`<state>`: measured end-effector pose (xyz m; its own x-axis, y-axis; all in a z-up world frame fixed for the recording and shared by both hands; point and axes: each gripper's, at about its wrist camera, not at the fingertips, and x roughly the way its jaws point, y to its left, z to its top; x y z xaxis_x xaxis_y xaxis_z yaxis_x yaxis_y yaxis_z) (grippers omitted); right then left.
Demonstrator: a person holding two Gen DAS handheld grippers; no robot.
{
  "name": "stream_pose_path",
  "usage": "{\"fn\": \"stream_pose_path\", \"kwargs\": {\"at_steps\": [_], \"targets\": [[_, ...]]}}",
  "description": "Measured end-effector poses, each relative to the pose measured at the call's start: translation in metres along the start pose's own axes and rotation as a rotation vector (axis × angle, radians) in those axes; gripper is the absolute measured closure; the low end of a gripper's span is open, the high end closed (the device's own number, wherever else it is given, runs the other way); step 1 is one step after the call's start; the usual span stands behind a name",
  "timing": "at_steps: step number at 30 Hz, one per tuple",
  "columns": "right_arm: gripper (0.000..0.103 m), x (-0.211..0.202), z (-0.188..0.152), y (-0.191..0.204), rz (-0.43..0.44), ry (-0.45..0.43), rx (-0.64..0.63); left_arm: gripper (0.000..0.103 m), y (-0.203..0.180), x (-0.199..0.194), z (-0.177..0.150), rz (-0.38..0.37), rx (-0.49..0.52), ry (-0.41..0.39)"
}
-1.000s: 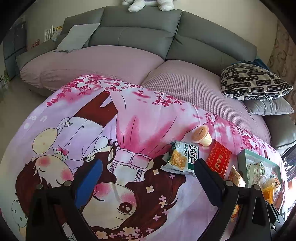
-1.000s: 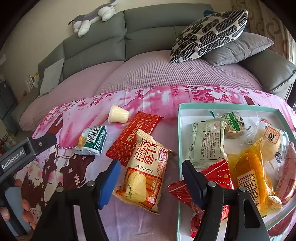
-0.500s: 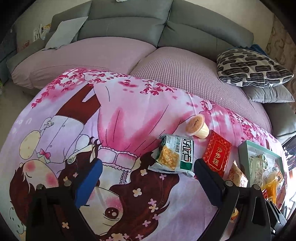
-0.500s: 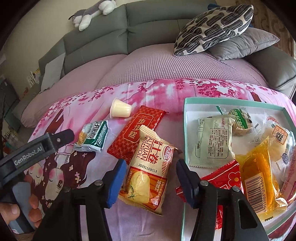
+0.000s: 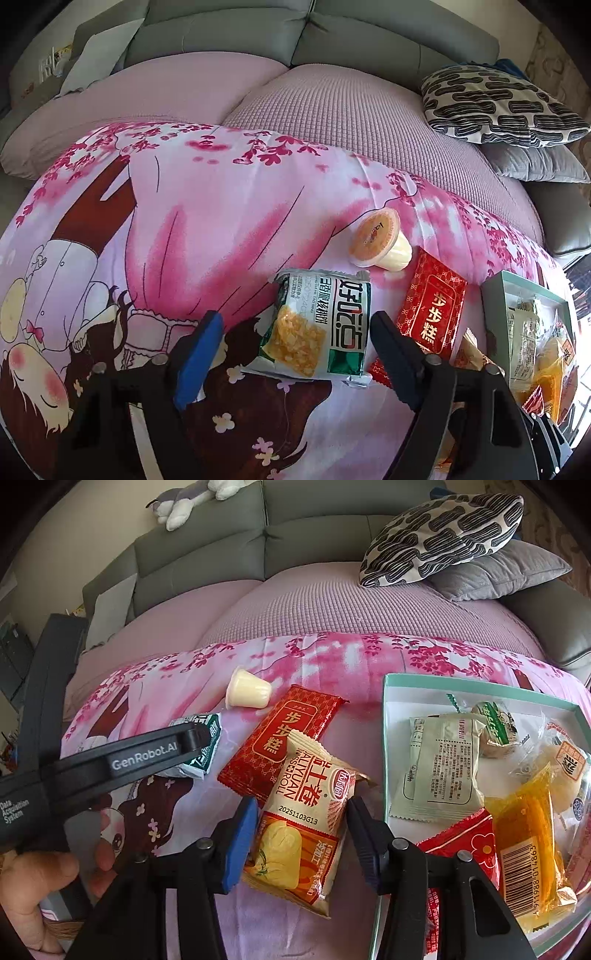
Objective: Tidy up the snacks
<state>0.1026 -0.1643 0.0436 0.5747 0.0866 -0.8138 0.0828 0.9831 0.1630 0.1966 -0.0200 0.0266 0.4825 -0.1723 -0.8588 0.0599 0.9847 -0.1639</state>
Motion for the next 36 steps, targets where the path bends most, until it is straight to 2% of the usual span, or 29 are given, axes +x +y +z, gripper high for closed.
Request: {"fn": "stream_pose_path", "kwargs": {"at_steps": [7, 8, 23, 36], "targets": [[0.053, 0.001, -0.001, 0.001, -0.019, 0.008, -0.019, 0.045, -0.005, 0.005, -0.001, 0.005, 0.009, 0.016], [0.053, 0.001, -0.001, 0.001, -0.018, 0.008, -0.020, 0.052, -0.004, 0.003, -0.002, 0.000, 0.003, 0.014], [0.058, 0.002, -0.002, 0.001, -0.033, 0.012, -0.041, 0.052, 0.006, -0.024, -0.036, 0.038, -0.033, 0.027], [0.058, 0.006, -0.005, 0.004, -0.067, 0.003, -0.070, 0.052, 0.010, -0.025, -0.039, 0.034, -0.046, 0.034]]}}
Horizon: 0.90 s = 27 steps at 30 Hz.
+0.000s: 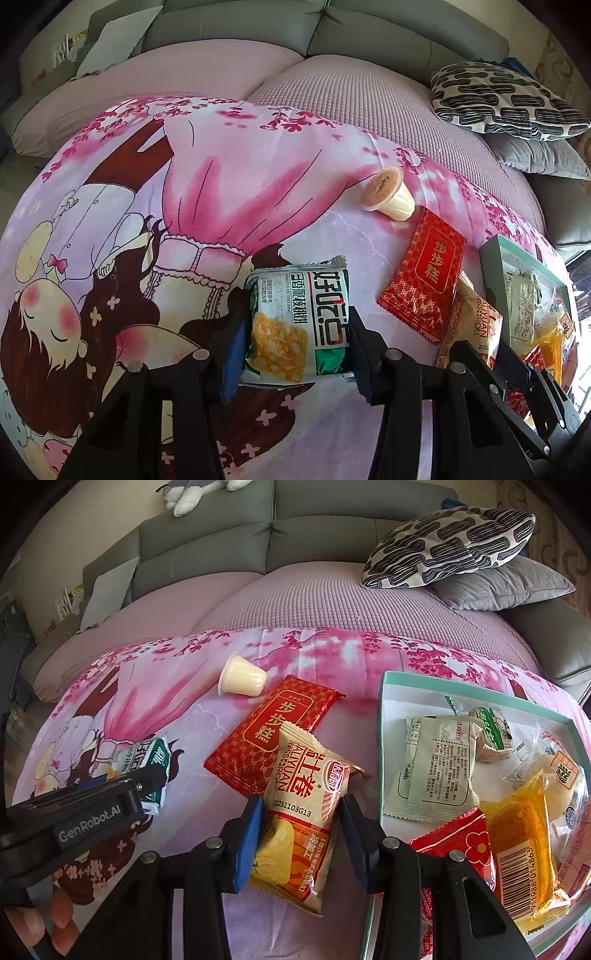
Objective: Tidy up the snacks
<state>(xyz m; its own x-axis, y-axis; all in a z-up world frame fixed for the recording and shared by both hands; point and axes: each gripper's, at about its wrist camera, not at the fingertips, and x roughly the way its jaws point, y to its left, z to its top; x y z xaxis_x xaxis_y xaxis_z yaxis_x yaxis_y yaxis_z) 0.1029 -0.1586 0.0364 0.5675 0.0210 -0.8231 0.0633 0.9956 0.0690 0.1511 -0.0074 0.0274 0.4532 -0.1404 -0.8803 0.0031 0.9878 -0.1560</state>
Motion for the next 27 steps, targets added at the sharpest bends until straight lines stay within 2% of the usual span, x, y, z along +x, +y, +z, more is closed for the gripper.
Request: {"fn": "stream_pose_path", "kwargs": {"at_steps": [12, 27], "targets": [[0.058, 0.004, -0.003, 0.011, -0.049, -0.015, -0.056, 0.052, 0.003, 0.002, -0.001, -0.004, -0.012, 0.003], [0.065, -0.013, 0.003, -0.003, 0.011, -0.049, 0.013, 0.052, 0.000, -0.013, -0.001, -0.022, -0.005, -0.040]]}}
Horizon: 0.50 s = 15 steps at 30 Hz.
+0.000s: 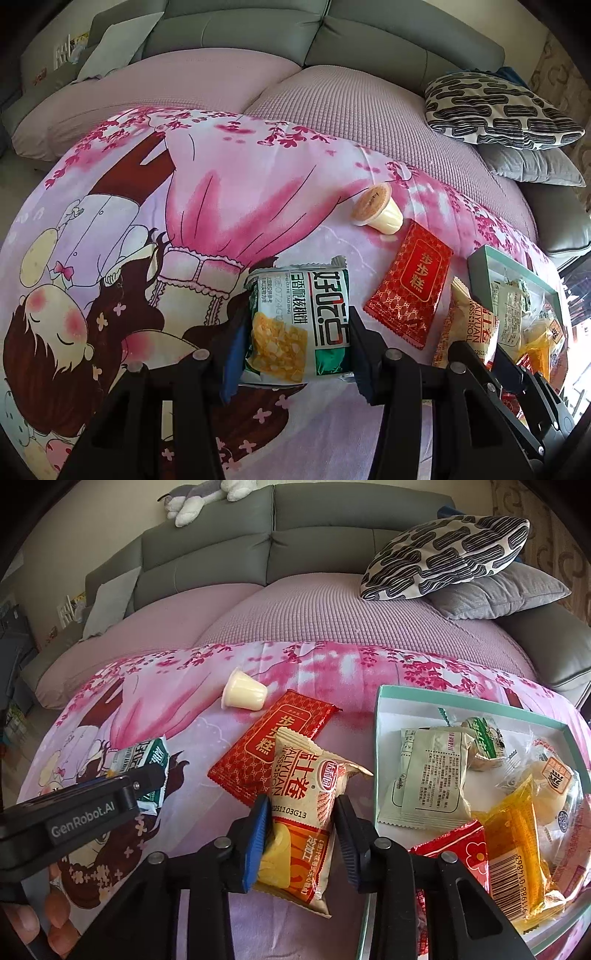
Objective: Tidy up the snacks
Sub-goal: 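Carry both packs over the tray and open both tools to release them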
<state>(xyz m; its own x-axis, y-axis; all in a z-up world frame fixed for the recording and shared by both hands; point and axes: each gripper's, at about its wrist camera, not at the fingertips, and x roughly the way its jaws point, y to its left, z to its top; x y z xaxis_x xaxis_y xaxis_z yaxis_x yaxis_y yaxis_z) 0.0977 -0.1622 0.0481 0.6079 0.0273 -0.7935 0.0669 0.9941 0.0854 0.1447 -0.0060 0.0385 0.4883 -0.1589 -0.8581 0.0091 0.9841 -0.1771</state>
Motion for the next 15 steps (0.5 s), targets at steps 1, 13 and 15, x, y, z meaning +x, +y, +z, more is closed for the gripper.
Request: {"fn": "stream_pose_path", "kwargs": {"at_steps": [1, 13, 15], "targets": [[0.065, -0.002, 0.001, -0.001, 0.001, -0.006, 0.003, 0.052, -0.001, -0.002, 0.001, -0.001, 0.000, -0.005], [0.065, -0.039, 0.013, -0.009, 0.010, -0.106, 0.031, 0.052, -0.011, -0.026, 0.006, -0.029, 0.024, -0.068], [0.065, -0.040, 0.014, -0.010, 0.011, -0.108, 0.037, 0.052, -0.013, -0.027, 0.007, -0.031, 0.030, -0.072]]}}
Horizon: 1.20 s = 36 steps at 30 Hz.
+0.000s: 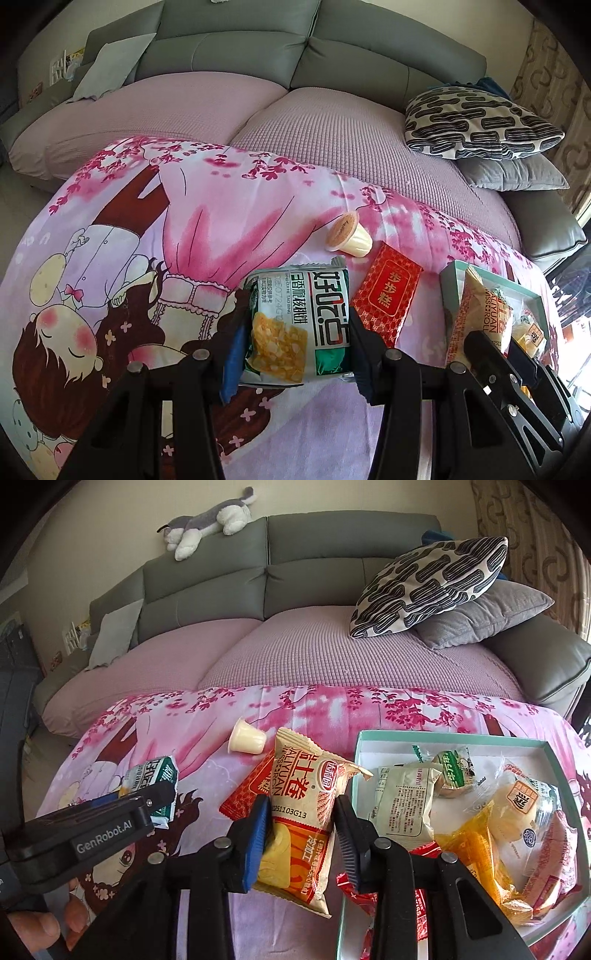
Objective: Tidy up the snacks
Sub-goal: 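Carry both packs over the tray and open both tools to release them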
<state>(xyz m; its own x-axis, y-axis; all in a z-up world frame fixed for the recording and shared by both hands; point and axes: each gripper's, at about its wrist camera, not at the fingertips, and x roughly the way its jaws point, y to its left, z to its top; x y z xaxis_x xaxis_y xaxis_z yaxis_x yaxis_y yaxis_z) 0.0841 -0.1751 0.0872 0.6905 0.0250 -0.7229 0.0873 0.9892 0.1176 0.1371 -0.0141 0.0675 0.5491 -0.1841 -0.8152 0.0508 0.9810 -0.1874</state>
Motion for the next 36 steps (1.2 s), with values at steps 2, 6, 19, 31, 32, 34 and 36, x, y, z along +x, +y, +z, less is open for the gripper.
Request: {"fn": "stream_pose_path", "kwargs": {"at_steps": [2, 6, 19, 31, 32, 34, 36], "targets": [[0.065, -0.002, 0.000, -0.003, 0.002, -0.005, 0.008, 0.052, -0.002, -0.002, 0.000, 0.000, 0.006, -0.006], [0.065, -0.007, 0.003, -0.011, 0.001, -0.017, 0.030, 0.052, -0.006, -0.007, 0.003, 0.014, 0.019, -0.027], [0.065, -0.037, 0.011, -0.088, -0.101, -0.099, 0.188, 0.052, -0.062, -0.020, 0.013, -0.027, 0.127, -0.063], [0.065, -0.063, 0.008, -0.171, -0.247, -0.152, 0.324, 0.052, -0.177, -0.015, 0.004, -0.189, 0.333, -0.030], [0.065, -0.063, 0.007, -0.176, -0.257, -0.150, 0.331, 0.052, -0.184, -0.012, 0.003, -0.195, 0.344, -0.021], [0.065, -0.062, 0.005, -0.185, -0.268, -0.145, 0.346, 0.052, -0.194, -0.004, 0.000, -0.197, 0.357, -0.001], [0.065, -0.061, 0.003, -0.192, -0.278, -0.141, 0.357, 0.052, -0.203, 0.004, -0.003, -0.193, 0.367, 0.018]]}}
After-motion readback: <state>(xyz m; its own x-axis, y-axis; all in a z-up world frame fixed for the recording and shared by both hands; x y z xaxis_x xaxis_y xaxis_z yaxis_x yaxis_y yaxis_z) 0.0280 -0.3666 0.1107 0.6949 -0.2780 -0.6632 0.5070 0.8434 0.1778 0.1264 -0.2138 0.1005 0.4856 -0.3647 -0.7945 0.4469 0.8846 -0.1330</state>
